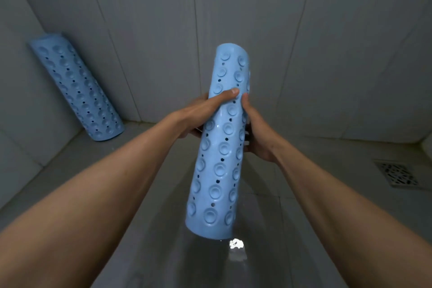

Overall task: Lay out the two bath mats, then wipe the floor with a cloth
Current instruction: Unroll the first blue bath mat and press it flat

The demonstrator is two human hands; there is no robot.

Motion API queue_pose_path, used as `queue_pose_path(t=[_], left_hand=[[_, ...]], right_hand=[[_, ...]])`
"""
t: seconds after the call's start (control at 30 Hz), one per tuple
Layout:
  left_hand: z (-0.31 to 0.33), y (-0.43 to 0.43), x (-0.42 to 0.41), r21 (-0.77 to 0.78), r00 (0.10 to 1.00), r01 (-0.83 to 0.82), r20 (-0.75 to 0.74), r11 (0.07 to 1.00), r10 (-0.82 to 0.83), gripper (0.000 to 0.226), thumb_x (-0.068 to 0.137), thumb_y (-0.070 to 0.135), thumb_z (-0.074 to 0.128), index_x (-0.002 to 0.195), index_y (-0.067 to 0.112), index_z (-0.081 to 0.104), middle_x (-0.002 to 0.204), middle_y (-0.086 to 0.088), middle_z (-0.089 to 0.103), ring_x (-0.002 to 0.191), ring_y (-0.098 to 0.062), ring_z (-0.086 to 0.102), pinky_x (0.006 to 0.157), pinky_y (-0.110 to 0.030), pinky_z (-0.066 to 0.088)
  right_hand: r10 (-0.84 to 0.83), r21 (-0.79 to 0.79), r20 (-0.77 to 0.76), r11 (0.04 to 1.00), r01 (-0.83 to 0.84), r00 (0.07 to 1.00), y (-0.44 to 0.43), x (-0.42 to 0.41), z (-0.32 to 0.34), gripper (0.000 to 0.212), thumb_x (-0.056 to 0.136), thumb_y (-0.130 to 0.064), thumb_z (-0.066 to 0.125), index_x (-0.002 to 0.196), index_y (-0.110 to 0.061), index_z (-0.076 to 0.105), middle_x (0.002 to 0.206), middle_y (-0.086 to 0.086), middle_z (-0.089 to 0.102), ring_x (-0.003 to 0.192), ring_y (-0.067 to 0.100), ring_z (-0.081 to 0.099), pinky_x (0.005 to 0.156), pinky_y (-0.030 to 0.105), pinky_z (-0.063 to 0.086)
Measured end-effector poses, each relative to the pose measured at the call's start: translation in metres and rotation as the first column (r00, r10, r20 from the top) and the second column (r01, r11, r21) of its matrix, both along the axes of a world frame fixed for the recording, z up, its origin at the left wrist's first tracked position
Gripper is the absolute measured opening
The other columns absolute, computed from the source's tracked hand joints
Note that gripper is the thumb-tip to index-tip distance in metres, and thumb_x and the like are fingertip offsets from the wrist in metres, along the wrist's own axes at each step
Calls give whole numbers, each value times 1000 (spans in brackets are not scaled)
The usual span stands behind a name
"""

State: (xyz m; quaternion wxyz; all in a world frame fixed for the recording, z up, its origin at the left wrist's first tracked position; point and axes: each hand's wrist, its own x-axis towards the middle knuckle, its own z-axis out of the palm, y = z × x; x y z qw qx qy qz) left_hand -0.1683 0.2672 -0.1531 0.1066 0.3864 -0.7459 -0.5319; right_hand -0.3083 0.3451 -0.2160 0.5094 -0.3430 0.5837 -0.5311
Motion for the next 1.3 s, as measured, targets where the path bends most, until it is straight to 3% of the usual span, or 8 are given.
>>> queue_pose_path(t=[0.23, 0.4, 0.67, 0.83, 0.93, 1.03, 1.17, 1.3], left_hand=[[-32, 1, -25, 124, 992, -49, 122, 991, 34, 67, 92, 72, 28, 119, 23, 65, 102, -10, 73, 84, -28, 74, 73, -41, 63], [-90, 6, -51, 237, 983, -96, 173, 967, 55, 56, 98, 52, 25, 124, 18, 62, 96, -10, 69, 77, -26, 66, 71, -34, 57], [-153, 3, -91, 375, 979, -107, 203, 921, 31, 47, 99, 43, 32, 136, 21, 52, 110, -10, 61, 82, -30, 66, 68, -39, 61], [-179, 3, -94, 379, 984, -132, 165, 916, 73, 41, 98, 31, 33, 118, 13, 63, 107, -8, 71, 78, -28, 70, 62, -33, 57], [-207, 1, -83, 57, 957, -275, 113, 960, 268, 33, 87, 32, 44, 102, 23, 72, 94, -3, 76, 87, -33, 70, 74, -41, 58], [-238, 4, -55, -365, 945, -190, 183, 911, 271, 38, 95, 22, 44, 124, 29, 67, 123, -5, 70, 113, -32, 63, 94, -38, 50], [-277, 2, -11, -452, 914, 161, 404, 877, 40, 58, 96, 5, 44, 153, 13, 38, 156, -16, 41, 142, -34, 39, 113, -38, 31], [-293, 3, 7, -462, 796, 414, 601, 784, -66, 65, 100, 8, 38, 159, 9, 12, 167, -13, 7, 155, -27, 7, 123, -44, 13]], right_hand=[[-28, -26, 207, 999, 34, 978, 0, -21, -56, 79, 86, -82, 40, 140, -26, 55, 135, 9, 62, 124, 30, 60, 109, 54, 41], [-165, 208, 10, 965, 159, 986, 11, -46, -102, 90, 68, -92, 48, 126, -25, 64, 114, 3, 74, 102, 25, 72, 90, 51, 56], [-387, 401, -209, 803, 440, 898, 24, -102, -132, 49, 99, -54, 43, 102, -11, 67, 104, 18, 72, 77, 26, 67, 68, 34, 53], [-381, 456, -278, 756, 470, 882, 39, -121, -145, 104, 59, -83, 67, 138, -19, 46, 122, 3, 65, 99, 26, 68, 75, 38, 56], [-182, 450, -534, 765, 460, 826, 48, -113, -145, 111, 58, -64, 84, 146, -16, 36, 145, 9, 46, 123, 30, 55, 98, 40, 50], [-119, 377, -668, 797, 472, 735, 49, -96, -144, 96, 80, -51, 75, 154, -20, 23, 150, 15, 33, 137, 36, 36, 110, 42, 38], [188, 367, -885, 846, 388, 427, 46, -63, -137, 62, 90, -22, 58, 146, -30, 33, 150, 17, 23, 135, 42, 25, 108, 51, 33], [288, 465, -849, 805, 367, 444, 43, -35, -141, 53, 98, -49, 38, 143, -22, 37, 156, 21, 20, 144, 42, 14, 115, 63, 14]])
